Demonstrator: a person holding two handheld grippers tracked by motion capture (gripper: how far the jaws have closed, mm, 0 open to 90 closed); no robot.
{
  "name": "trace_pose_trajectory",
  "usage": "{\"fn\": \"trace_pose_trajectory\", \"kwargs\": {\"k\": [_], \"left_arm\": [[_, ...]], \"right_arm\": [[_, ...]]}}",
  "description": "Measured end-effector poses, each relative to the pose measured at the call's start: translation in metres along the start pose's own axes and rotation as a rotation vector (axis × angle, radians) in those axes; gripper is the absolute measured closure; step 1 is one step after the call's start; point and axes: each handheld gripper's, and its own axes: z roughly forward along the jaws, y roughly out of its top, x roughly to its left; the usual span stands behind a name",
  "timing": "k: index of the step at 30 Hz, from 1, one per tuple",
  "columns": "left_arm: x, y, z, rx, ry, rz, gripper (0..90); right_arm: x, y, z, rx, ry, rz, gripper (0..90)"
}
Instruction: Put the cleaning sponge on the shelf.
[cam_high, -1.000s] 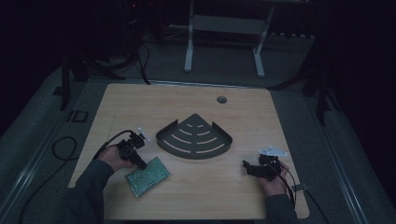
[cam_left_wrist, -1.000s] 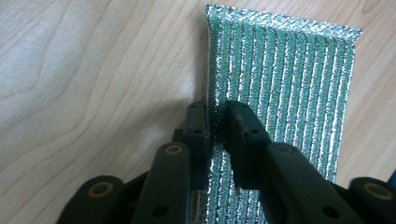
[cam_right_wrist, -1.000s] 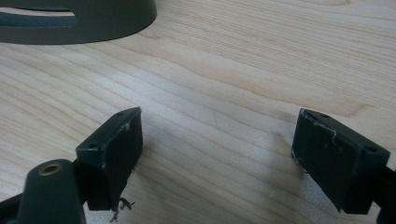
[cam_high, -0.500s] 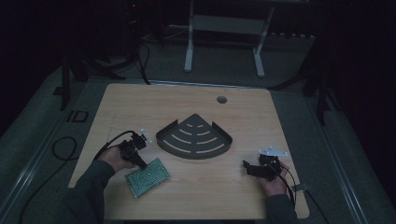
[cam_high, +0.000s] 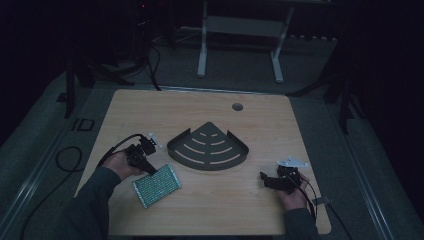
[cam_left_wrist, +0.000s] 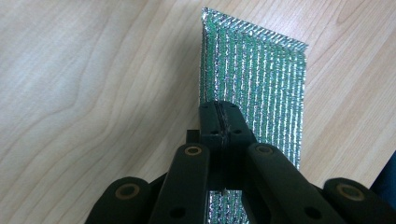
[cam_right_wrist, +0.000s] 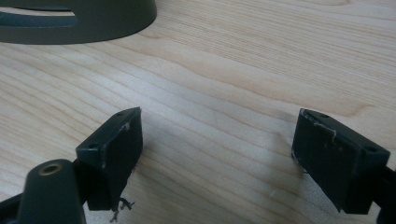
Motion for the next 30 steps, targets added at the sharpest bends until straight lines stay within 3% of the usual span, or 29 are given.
{"fn": "trace_pose_trajectory", "kwargs": {"k": [16, 30], "left_arm": [[-0.001, 0.006, -0.023, -0.017, 0.03, 0.009, 89.9], [-0.003, 0.021, -0.041, -0.038, 0.057, 0.027, 89.9]], "right_arm": [[0.0, 0.0, 0.0, 0.0, 0.0, 0.0, 15.9], [0.0, 0.0, 0.0, 0.0, 0.0, 0.0, 15.9]]}}
